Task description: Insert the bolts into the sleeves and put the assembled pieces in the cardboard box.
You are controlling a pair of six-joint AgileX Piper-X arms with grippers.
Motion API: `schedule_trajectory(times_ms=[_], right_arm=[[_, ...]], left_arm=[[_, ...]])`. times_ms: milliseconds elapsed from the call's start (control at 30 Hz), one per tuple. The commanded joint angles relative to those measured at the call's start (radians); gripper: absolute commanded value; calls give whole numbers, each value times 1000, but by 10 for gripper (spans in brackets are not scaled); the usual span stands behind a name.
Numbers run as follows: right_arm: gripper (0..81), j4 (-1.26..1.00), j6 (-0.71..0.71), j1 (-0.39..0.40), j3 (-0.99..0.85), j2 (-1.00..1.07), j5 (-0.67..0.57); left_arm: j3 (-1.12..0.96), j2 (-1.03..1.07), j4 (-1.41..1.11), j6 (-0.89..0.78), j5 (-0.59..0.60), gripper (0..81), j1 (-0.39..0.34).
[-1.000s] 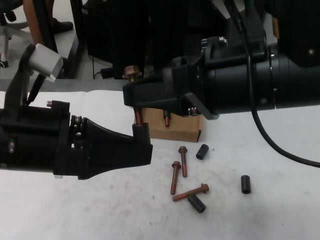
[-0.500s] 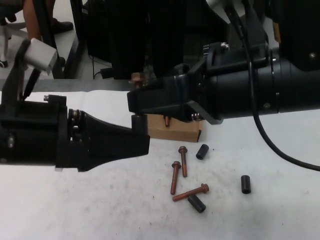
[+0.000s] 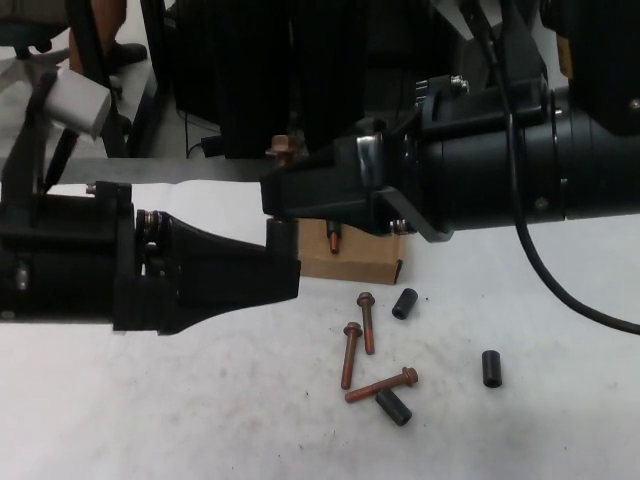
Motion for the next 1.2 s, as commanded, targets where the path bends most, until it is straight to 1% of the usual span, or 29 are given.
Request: schedule_trajectory(times_ms=[0,33,67,200,367,500,567,733,833,967,1067,1167], right_arm=[[353,15,-1,3,-3,-14,-39],[394,15,-1,3,-3,-14,-39],[406,17,1,3,-3,-14,-39],[399,17,1,3,-3,-14,-39],[399,26,1,1,-3,-19,-39],[399,97,-17,-13,-3,-48,-39],[399,135,-37,-20,-3,-69,-36],[399,199,-54,-49,-3,-128,-31],[399,259,-82,-76,-3,-150,-22],[399,411,-192,-129,-3,-156,24],[399,535,-278,-177,-3,-156,76],[399,625,-352,-225,-3,-156,135]], left_arm=[[-11,-5,-42,53,-20,8,6],[-11,-5,-42,62,-24,8,6],[-11,-5,-42,66,-33,8,6],[-11,-5,-42,66,-64,8,6],[-11,-5,-42,66,-67,8,6],[-11,-3,-31,70,-175,8,6],[-11,-3,-34,100,-218,8,6],[-11,19,-47,141,-299,8,6],[-11,83,-112,111,-308,8,6],[-35,224,-250,45,-311,8,6],[-89,365,-305,26,-311,8,6],[-182,515,-305,27,-312,8,6]])
